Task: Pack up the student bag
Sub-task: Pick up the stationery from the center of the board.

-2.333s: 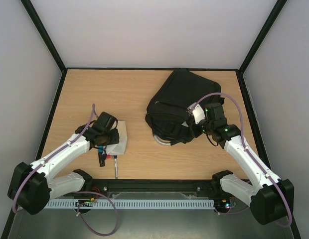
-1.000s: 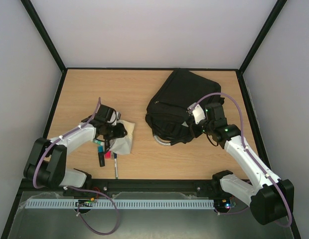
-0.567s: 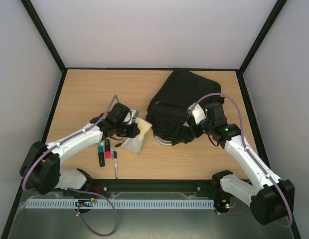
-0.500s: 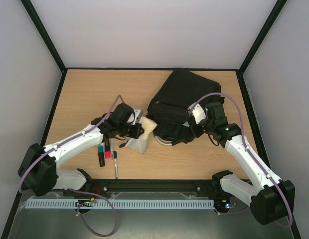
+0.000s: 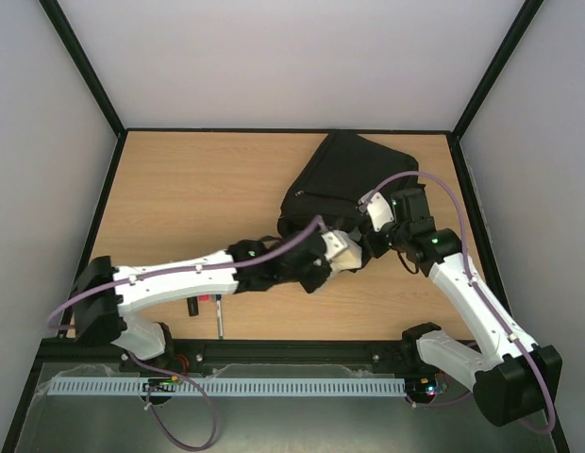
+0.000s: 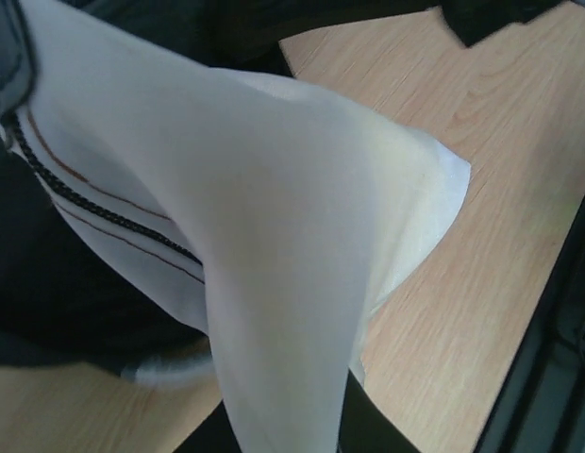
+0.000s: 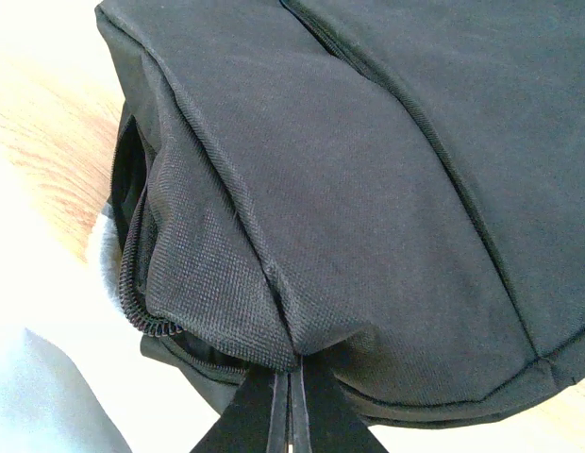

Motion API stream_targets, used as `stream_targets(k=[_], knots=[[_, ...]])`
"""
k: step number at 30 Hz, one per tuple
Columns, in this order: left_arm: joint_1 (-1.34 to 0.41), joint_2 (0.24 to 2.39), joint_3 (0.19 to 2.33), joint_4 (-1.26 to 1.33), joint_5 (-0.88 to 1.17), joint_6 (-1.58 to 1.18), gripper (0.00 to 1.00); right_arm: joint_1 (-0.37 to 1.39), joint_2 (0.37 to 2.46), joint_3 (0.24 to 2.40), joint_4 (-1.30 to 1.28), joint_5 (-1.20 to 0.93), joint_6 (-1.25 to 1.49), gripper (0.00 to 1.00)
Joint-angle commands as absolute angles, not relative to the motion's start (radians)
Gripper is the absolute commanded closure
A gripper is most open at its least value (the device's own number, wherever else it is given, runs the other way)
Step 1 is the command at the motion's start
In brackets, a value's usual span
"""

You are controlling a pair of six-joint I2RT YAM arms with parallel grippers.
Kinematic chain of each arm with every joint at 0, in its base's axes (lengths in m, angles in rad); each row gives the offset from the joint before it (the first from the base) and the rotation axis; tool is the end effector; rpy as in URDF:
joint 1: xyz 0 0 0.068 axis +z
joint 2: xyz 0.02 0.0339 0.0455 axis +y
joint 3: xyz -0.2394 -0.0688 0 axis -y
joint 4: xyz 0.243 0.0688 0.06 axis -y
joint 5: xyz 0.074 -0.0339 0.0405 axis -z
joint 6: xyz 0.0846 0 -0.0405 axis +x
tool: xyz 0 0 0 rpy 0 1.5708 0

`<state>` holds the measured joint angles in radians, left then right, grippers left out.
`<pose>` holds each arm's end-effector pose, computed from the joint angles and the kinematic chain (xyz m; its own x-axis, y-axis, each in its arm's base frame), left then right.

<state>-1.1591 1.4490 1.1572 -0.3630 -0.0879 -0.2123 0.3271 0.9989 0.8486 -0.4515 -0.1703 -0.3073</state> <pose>0.1534 -0.3328 0.2423 -0.4247 0.4481 -0.7866 0.8138 0.5696 -0.1149 0.2505 0.1001 0.2486 -0.3752 -0.4421 -0.8147 -0.5901 0.7918 -0.1579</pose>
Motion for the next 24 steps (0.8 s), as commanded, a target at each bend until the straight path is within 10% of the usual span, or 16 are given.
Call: stream_targets(k=[1, 24], knots=[[-1.279, 1.551, 1.263, -0.352, -0.42, 0.037, 0.98, 0.324, 0.962, 0.929, -0.504, -0.206, -0.306, 0.99], [-1.276, 1.873, 1.19, 0.514, -0.787, 0.962, 0.98, 0.324, 0.821, 0.924, -0.654, -0.379, -0.371, 0.99]])
